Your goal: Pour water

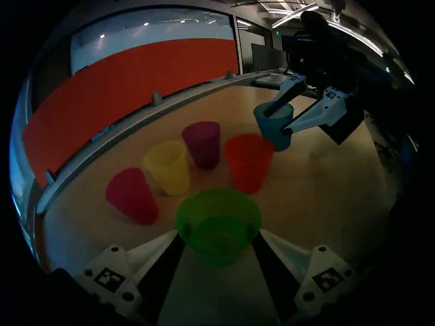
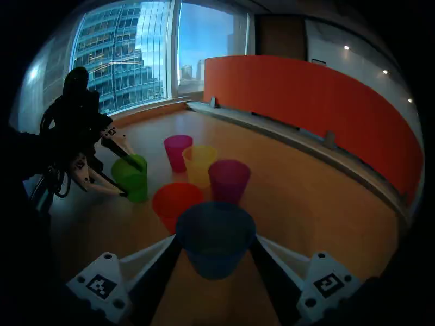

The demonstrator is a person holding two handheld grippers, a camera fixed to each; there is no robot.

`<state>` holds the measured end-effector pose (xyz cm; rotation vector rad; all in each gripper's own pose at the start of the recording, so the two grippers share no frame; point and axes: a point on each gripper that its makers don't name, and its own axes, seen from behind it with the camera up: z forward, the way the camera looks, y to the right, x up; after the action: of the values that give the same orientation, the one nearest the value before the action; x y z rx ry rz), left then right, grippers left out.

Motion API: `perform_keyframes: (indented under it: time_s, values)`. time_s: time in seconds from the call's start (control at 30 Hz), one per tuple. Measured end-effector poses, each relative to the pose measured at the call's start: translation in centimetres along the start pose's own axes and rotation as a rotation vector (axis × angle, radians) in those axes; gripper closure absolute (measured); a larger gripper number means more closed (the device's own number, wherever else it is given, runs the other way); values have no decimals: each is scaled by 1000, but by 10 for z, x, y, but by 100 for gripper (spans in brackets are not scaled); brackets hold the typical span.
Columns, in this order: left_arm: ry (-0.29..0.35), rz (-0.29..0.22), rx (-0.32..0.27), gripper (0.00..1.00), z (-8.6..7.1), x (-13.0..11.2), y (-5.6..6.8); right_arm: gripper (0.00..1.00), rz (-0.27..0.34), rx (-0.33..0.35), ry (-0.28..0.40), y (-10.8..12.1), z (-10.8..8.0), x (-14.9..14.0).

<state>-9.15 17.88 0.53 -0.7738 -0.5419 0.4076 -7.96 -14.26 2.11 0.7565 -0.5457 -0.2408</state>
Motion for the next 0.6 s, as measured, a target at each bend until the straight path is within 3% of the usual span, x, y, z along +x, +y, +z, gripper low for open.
perform_keyframes:
  time_s: [0.6]
  values:
    - [-8,-22,-12,18,3,-11,3,10,-3,-12,-31,0,5,-17]
